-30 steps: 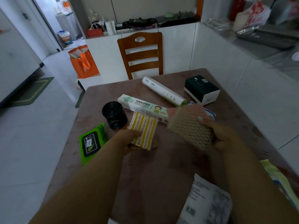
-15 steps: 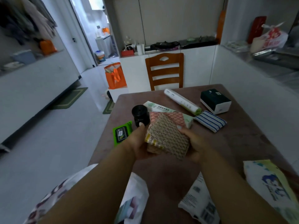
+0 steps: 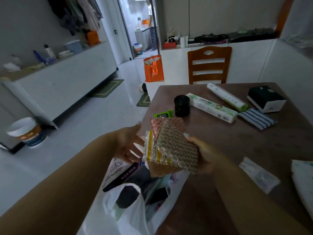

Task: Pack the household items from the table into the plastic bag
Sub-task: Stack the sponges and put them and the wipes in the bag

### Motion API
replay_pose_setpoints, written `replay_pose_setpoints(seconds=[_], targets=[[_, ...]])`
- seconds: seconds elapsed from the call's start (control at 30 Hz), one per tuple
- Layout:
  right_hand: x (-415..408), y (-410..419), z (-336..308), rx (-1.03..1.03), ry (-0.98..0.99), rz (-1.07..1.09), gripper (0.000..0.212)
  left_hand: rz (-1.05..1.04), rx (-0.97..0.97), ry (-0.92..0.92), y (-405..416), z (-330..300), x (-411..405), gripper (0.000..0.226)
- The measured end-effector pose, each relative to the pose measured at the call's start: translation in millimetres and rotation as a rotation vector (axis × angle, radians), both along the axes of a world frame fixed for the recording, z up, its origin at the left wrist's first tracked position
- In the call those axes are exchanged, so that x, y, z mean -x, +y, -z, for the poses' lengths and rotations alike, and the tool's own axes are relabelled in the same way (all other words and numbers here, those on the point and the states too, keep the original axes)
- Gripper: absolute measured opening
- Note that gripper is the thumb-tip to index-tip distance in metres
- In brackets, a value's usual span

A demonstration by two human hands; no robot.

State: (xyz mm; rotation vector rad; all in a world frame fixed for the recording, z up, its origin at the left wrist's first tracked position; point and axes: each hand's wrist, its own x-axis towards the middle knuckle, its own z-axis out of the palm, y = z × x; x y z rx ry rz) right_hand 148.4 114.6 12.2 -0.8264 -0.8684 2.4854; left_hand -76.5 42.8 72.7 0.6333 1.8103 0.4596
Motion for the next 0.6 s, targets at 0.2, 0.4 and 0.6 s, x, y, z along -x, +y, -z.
replay_pose_setpoints(seconds=[0.2,0.4,0.6], targets=[[51.7,-50.0,27.8,-0.052,-0.082,-0.021,0.069,-0.160,-0.265,0.049,-21.5,3.3,23.4,0.087],[90.2,-54.3,51.2,-0.146,-0.387,0.166,0.093,-0.122,-0.367,0.048,-29.0,-10.3,21.9,0.083],[81.8,-44.6,34.3,-0.749,-0.924,0.027,0.059,0.006,-0.356,0.380,-44.7,-0.6,31.7,0.087]])
